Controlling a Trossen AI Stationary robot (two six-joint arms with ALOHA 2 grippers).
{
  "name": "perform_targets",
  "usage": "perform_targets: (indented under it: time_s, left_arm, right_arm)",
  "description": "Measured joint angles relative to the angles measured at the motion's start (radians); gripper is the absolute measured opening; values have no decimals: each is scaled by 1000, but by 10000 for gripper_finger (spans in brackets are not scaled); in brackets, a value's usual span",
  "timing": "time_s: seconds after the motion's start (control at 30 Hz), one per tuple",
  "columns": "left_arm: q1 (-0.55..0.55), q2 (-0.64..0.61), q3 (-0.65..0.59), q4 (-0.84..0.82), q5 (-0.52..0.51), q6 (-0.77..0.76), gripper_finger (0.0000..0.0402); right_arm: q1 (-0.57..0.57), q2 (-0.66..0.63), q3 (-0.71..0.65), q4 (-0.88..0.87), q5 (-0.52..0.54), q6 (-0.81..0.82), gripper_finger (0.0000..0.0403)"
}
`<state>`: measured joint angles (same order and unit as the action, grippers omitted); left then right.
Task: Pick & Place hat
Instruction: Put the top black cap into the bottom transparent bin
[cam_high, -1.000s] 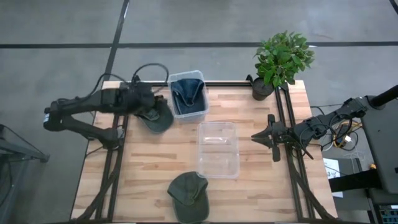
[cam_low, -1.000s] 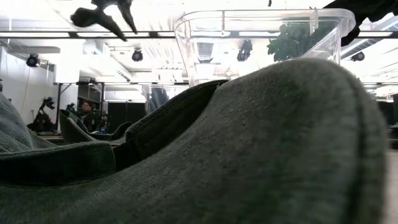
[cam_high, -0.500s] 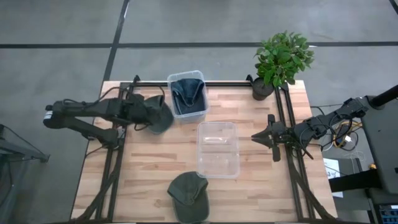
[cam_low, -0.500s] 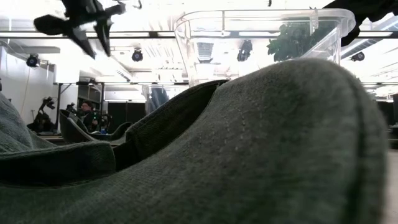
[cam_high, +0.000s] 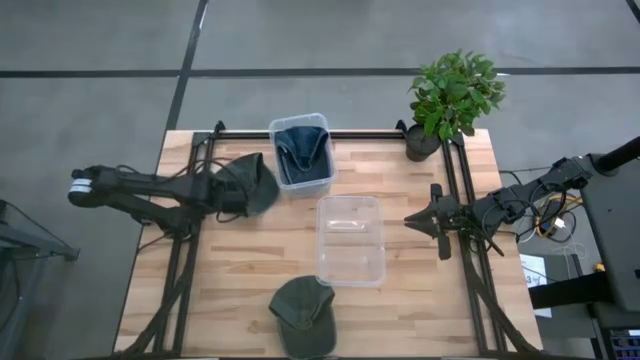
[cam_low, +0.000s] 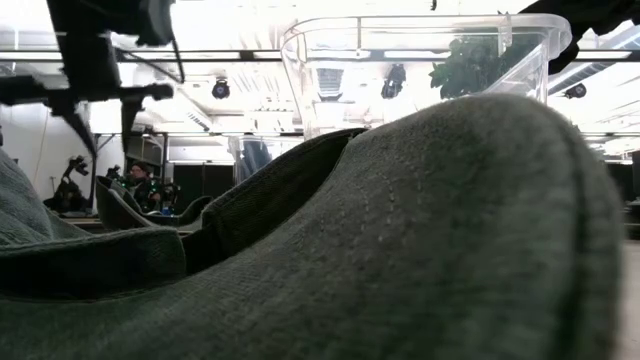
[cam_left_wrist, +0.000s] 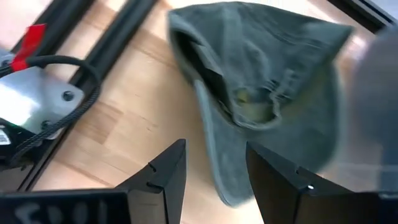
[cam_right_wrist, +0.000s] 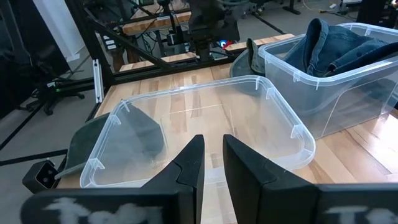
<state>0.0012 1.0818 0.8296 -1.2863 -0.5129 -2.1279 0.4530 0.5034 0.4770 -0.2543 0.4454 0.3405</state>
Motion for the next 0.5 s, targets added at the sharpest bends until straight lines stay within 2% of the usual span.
perform_targets:
  time_s: [0.2, 0.5]
  left_arm:
    - [2, 0, -74, 25, -1, -127, 158]
    - [6, 1, -122, 147, -73, -188, 158]
  right_arm:
    - [0, 0, 0, 0, 0, 0, 53]
    - [0, 0, 0, 0, 0, -3, 53]
